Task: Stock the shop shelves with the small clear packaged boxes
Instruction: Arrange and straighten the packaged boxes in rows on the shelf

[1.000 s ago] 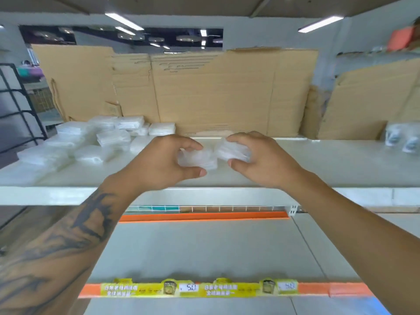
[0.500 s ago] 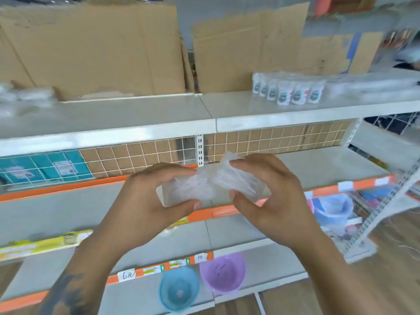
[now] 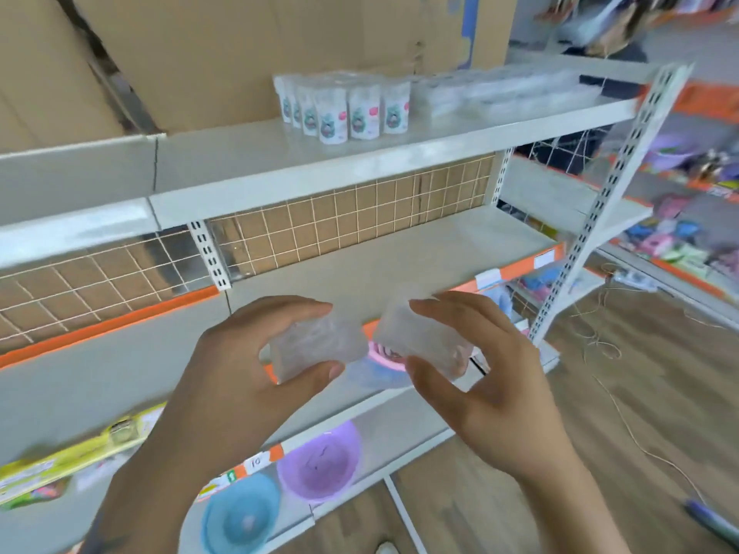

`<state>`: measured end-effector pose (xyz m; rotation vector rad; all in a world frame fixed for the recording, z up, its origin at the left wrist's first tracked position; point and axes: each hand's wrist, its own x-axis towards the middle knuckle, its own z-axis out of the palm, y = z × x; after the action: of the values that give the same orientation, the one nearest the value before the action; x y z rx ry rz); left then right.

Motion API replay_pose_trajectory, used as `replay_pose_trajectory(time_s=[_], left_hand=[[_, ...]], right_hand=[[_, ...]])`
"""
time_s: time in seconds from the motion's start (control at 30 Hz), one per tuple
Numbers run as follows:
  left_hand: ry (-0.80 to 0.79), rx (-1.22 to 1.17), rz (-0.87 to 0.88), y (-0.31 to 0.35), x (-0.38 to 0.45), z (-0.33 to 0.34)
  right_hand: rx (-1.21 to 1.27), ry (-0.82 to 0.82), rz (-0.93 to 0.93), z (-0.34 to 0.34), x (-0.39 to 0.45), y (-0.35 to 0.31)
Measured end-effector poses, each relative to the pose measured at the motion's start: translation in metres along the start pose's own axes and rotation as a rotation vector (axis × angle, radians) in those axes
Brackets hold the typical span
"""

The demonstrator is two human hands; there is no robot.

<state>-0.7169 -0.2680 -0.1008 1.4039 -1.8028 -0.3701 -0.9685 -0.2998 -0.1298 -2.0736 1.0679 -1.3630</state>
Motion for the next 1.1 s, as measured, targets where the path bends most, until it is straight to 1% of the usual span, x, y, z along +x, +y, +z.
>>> replay_pose_trajectory(time_s=[0.2,0.37,0.5,0.6,0.77,0.93,1.1], left_hand=[[0.026,-0.043,0.033,-0.004,0.085,0.044],[0.085,-0.096,0.061,-0.003,0.162,0.061],[0.107,-0.061,0.095,0.006,0.217,0.073],[0.097,-0.037,0.109,0.016,0.254,0.086],[0.114,0.08,0.122,0.034,0.306,0.114],[0.157,0.185,0.043,0.052,0.348,0.147],[0.143,0.232,-0.117,0.064,0.384,0.18]], right_hand=[[-0.09,-0.029,0.037,-0.036,0.066,0.053],[-0.15,-0.017,0.042,-0.063,0.132,0.087],[-0.169,-0.002,0.065,-0.084,0.167,0.115],[-0.16,0.046,0.067,-0.101,0.186,0.136],[-0.129,0.056,0.045,-0.134,0.22,0.178],[-0.014,0.039,0.003,-0.168,0.27,0.229],[0.067,-0.092,-0.102,-0.2,0.318,0.272]])
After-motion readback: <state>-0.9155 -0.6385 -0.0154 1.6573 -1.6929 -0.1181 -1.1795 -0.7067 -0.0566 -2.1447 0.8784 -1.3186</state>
